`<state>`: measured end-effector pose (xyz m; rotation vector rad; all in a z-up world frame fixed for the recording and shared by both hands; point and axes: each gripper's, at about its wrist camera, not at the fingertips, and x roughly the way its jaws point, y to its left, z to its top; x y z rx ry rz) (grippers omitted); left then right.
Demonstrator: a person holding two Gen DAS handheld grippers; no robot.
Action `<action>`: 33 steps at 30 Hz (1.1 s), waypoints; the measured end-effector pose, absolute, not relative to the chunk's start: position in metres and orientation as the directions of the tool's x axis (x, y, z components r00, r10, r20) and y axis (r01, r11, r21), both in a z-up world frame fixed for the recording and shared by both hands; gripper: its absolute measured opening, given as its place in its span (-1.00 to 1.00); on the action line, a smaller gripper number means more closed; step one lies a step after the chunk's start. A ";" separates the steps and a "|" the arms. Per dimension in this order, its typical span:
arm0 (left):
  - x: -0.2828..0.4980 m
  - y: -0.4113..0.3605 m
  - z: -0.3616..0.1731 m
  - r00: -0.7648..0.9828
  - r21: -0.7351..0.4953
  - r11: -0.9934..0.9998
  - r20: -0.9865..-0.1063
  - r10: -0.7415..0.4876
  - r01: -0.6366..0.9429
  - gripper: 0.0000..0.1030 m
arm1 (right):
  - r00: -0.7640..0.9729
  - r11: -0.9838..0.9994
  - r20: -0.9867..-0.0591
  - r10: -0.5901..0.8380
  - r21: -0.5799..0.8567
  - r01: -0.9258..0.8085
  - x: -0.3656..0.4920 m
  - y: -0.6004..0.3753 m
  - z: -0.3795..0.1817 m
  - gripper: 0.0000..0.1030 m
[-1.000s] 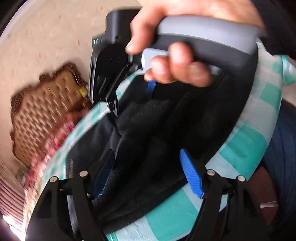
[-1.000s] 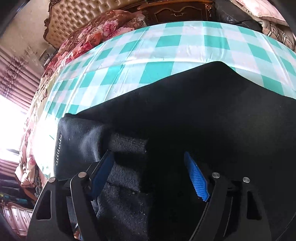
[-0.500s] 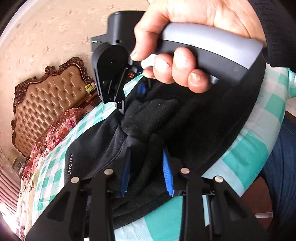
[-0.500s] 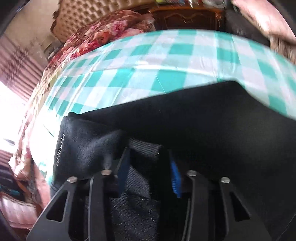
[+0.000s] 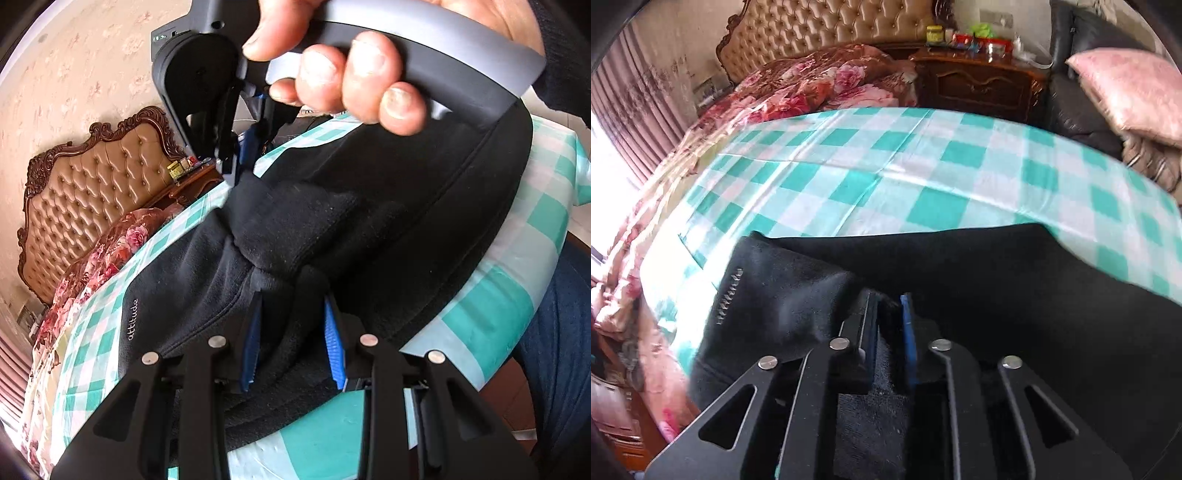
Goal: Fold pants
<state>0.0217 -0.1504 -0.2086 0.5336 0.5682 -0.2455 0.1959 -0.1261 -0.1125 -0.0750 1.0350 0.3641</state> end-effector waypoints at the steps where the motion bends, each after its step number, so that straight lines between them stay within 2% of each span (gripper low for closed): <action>1: 0.022 -0.150 -0.209 0.819 0.409 0.838 -0.568 -0.075 0.361 -0.39 | 0.468 0.943 -0.851 0.239 0.088 -0.321 0.195 -0.127 -0.112 -0.55; 3: 0.024 -0.147 -0.209 0.817 0.395 0.845 -0.572 -0.080 0.360 -0.39 | 0.477 0.948 -0.849 0.227 0.080 -0.308 0.195 -0.131 -0.110 -0.03; 4: 0.025 -0.146 -0.207 0.814 0.383 0.851 -0.574 -0.086 0.360 -0.41 | 0.488 0.950 -0.843 0.225 0.077 -0.304 0.194 -0.134 -0.108 0.30; 5: 0.026 -0.144 -0.205 0.810 0.366 0.858 -0.578 -0.094 0.361 -0.42 | 0.500 0.950 -0.836 0.226 0.077 -0.302 0.192 -0.137 -0.105 0.47; 7: 0.033 -0.124 -0.187 0.783 0.204 0.913 -0.599 -0.169 0.353 -0.48 | 0.493 0.947 -0.832 0.253 0.110 -0.300 0.190 -0.145 -0.099 0.54; 8: 0.037 -0.113 -0.177 0.775 0.119 0.933 -0.598 -0.205 0.339 -0.49 | 0.472 0.942 -0.832 0.291 0.162 -0.295 0.190 -0.153 -0.097 0.64; 11: 0.045 -0.071 -0.145 0.782 -0.106 0.952 -0.549 -0.297 0.287 -0.51 | 0.358 0.878 -0.802 0.478 0.433 -0.202 0.199 -0.192 -0.100 0.66; 13: 0.048 -0.055 -0.134 0.787 -0.171 0.948 -0.528 -0.318 0.268 -0.51 | 0.300 0.805 -0.754 0.585 0.585 -0.099 0.206 -0.220 -0.109 0.66; 17: 0.047 -0.053 -0.129 0.792 -0.149 0.950 -0.525 -0.312 0.276 -0.51 | 0.157 0.638 -0.632 0.759 0.770 0.015 0.216 -0.233 -0.134 0.66; 22: 0.041 -0.062 -0.133 0.797 -0.117 0.955 -0.528 -0.292 0.273 -0.52 | 0.047 0.653 -0.651 0.757 0.756 -0.041 0.230 -0.186 -0.146 0.66; 24: 0.036 -0.070 -0.132 0.812 -0.068 0.960 -0.520 -0.266 0.271 -0.52 | 0.019 0.678 -0.678 0.735 0.733 -0.059 0.238 -0.169 -0.153 0.56; 25: 0.034 -0.074 -0.132 0.822 -0.026 0.962 -0.513 -0.246 0.271 -0.52 | 0.016 0.703 -0.704 0.710 0.706 -0.088 0.242 -0.157 -0.155 0.10; 26: 0.032 -0.081 -0.132 0.833 0.027 0.963 -0.508 -0.218 0.268 -0.52 | 0.031 0.729 -0.731 0.681 0.674 -0.118 0.242 -0.154 -0.156 -0.47; 27: 0.031 -0.089 -0.135 0.847 0.101 0.959 -0.500 -0.180 0.263 -0.52 | 0.064 0.761 -0.763 0.643 0.628 -0.160 0.244 -0.147 -0.151 -0.48; 29: 0.029 -0.105 -0.145 0.865 0.214 0.939 -0.483 -0.137 0.268 -0.52 | 0.117 0.767 -0.765 0.634 0.601 -0.226 0.241 -0.145 -0.137 -0.55; 30: 0.029 -0.113 -0.153 0.867 0.256 0.927 -0.483 -0.125 0.276 -0.52 | 0.183 0.792 -0.782 0.595 0.532 -0.301 0.236 -0.141 -0.124 -0.56; 32: 0.034 -0.134 -0.176 0.838 0.324 0.886 -0.532 -0.119 0.331 -0.39 | 0.247 0.827 -0.812 0.529 0.427 -0.366 0.230 -0.136 -0.117 -0.61; 33: 0.034 -0.141 -0.181 0.816 0.327 0.871 -0.563 -0.132 0.367 -0.25 | 0.252 0.835 -0.821 0.513 0.409 -0.368 0.229 -0.136 -0.120 -0.61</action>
